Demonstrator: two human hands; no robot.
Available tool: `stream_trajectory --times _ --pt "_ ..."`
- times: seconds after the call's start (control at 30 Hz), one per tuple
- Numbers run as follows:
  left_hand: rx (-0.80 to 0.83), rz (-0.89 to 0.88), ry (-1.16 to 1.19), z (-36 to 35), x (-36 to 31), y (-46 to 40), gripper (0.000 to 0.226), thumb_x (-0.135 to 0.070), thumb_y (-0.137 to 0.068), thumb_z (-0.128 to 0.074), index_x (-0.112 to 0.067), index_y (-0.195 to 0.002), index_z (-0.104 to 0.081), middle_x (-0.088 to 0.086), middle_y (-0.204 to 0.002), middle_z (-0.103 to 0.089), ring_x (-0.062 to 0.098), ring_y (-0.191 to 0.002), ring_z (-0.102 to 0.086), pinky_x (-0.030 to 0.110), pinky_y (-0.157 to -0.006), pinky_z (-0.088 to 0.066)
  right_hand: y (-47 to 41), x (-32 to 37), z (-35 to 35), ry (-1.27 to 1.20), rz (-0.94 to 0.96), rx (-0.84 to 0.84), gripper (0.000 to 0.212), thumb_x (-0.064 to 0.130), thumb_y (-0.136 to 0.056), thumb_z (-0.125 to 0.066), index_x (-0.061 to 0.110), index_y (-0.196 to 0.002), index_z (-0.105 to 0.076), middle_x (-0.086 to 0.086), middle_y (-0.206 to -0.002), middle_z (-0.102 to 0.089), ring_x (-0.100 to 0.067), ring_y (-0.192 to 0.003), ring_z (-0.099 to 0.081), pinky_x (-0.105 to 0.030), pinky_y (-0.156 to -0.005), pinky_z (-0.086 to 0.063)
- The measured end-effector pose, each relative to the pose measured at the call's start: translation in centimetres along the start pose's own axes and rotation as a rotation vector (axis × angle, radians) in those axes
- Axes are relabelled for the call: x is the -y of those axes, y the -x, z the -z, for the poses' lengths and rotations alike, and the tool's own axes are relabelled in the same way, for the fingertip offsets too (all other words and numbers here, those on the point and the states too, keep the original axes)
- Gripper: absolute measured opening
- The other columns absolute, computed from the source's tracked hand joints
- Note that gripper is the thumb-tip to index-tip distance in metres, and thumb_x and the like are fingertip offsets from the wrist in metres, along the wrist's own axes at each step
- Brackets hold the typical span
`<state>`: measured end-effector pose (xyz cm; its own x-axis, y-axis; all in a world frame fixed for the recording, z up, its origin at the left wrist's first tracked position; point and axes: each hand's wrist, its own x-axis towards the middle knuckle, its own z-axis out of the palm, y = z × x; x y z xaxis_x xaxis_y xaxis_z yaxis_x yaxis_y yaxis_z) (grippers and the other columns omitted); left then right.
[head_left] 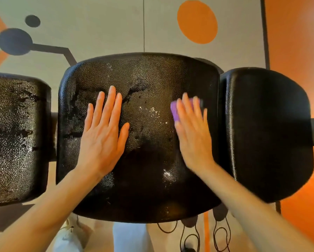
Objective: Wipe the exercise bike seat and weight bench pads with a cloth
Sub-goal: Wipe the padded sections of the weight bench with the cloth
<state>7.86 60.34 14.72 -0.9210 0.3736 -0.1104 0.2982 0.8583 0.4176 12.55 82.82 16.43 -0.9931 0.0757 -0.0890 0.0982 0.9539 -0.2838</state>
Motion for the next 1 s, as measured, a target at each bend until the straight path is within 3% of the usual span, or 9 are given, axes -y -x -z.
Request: stream_trajectory --times 0.13,0.2,0.3,0.37,0.47,0.57,0.77,0.93,1.0 --pt "-0.013 -0.004 -0.013 -0.2 0.0 0.0 0.065 -0.040 -0.101 -0.026 -0.014 -0.157 -0.006 0.002 -0.166 0.002 0.021 -0.153 0.006 0.041 -0.124 0.002 -11.1 -0.8 1.3 -0.060 -0.159 -0.142 0.052 0.030 -0.106 -0.021 0.014 -0.155 -0.012 -0.007 -0.164 -0.006 -0.025 -0.152 0.001 -0.045 -0.121 0.003" --pt "-0.020 -0.002 -0.020 -0.3 0.0 -0.1 0.065 -0.040 -0.101 -0.026 -0.014 -0.157 -0.006 0.003 -0.166 0.002 0.022 -0.153 0.006 0.041 -0.124 0.002 -7.4 -0.5 0.6 -0.040 -0.108 -0.115 0.052 0.028 -0.106 -0.020 0.015 -0.155 -0.009 -0.005 -0.165 -0.004 -0.023 -0.152 0.003 -0.044 -0.122 0.003" --pt "-0.013 0.006 -0.017 -0.3 0.0 0.0 0.066 -0.039 -0.100 -0.026 -0.014 -0.157 -0.006 0.003 -0.166 0.002 0.022 -0.153 0.006 0.041 -0.124 0.003 5.3 0.9 -0.2 0.024 0.041 0.073 0.054 0.029 -0.104 -0.017 0.026 -0.155 -0.001 0.006 -0.165 0.004 -0.017 -0.152 0.007 -0.045 -0.124 -0.002" --pt "-0.017 0.007 -0.015 -0.2 0.0 0.0 0.065 -0.039 -0.101 -0.026 -0.014 -0.157 -0.006 0.003 -0.166 0.002 0.022 -0.153 0.006 0.041 -0.124 0.003 6.9 0.2 -0.4 0.005 0.097 0.099 0.053 0.031 -0.104 -0.019 0.030 -0.154 -0.001 0.010 -0.164 0.003 -0.015 -0.152 0.005 -0.046 -0.123 -0.002" --pt "-0.017 0.002 -0.021 -0.2 0.0 -0.1 0.066 -0.040 -0.101 -0.026 -0.014 -0.157 -0.005 0.004 -0.166 0.002 0.022 -0.153 0.006 0.041 -0.124 0.003 -3.6 0.5 -0.2 0.077 0.042 -0.028 0.051 0.030 -0.105 -0.021 0.019 -0.155 -0.017 -0.005 -0.164 -0.010 -0.024 -0.152 -0.001 -0.046 -0.121 0.005" --pt "-0.016 0.004 -0.035 -0.3 0.0 0.0 0.066 -0.040 -0.101 -0.025 -0.014 -0.157 -0.004 0.004 -0.166 0.003 0.022 -0.153 0.006 0.040 -0.124 0.004 -10.0 1.4 0.1 0.075 -0.078 -0.160 0.052 0.028 -0.105 -0.024 0.013 -0.154 -0.018 -0.013 -0.163 -0.011 -0.032 -0.151 -0.004 -0.048 -0.121 0.004" --pt "-0.030 0.005 -0.017 -0.1 0.0 0.0 0.065 -0.038 -0.101 -0.028 -0.013 -0.157 -0.005 0.004 -0.166 0.002 0.022 -0.153 0.006 0.040 -0.124 0.004 5.6 2.4 -0.8 0.163 0.183 0.098 0.051 0.029 -0.105 -0.022 0.018 -0.154 -0.016 -0.006 -0.163 -0.011 -0.025 -0.152 -0.004 -0.047 -0.122 -0.008" --pt "-0.035 -0.009 -0.013 -0.3 0.0 0.0 0.065 -0.038 -0.102 -0.029 -0.014 -0.157 -0.005 0.003 -0.166 0.003 0.022 -0.153 0.007 0.039 -0.124 0.004 -10.7 2.8 0.5 0.124 0.003 -0.098 0.052 0.028 -0.105 -0.023 0.012 -0.154 -0.019 -0.010 -0.163 -0.013 -0.029 -0.151 -0.005 -0.043 -0.120 0.004" --pt "-0.043 -0.010 -0.014 -0.3 0.1 0.0 0.065 -0.038 -0.102 -0.030 -0.014 -0.157 -0.005 0.004 -0.166 0.002 0.022 -0.153 0.006 0.040 -0.124 0.003 -10.0 2.9 0.0 0.116 -0.014 -0.116 0.052 0.027 -0.105 -0.025 0.012 -0.155 -0.017 -0.010 -0.164 -0.011 -0.028 -0.152 -0.004 -0.044 -0.121 0.003"
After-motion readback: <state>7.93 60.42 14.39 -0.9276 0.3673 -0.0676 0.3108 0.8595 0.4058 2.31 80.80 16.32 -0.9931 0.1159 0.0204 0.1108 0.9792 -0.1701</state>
